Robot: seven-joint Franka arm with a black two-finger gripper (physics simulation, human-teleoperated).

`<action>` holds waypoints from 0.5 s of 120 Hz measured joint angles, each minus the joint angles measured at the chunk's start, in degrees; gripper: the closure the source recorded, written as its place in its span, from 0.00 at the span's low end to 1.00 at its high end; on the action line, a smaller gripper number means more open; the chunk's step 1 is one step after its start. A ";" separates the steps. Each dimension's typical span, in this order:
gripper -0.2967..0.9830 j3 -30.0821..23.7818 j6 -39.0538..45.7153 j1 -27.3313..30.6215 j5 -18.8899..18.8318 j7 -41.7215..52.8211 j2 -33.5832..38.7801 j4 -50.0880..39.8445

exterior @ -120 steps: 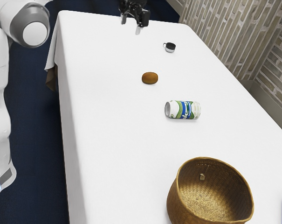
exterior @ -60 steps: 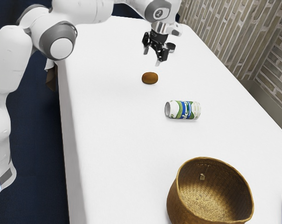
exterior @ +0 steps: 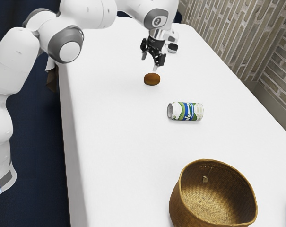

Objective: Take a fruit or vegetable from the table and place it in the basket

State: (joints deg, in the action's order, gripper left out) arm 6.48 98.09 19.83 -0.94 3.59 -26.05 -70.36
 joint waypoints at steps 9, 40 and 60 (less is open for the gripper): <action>0.23 -0.08 0.49 0.96 0.36 0.48 -0.97 0.36; 0.23 -2.14 0.77 1.93 0.45 1.81 -6.22 5.44; 0.23 -3.68 0.43 3.62 0.23 2.48 -8.55 7.61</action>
State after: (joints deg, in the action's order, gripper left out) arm 2.80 98.52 23.45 -0.70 6.06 -34.61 -62.75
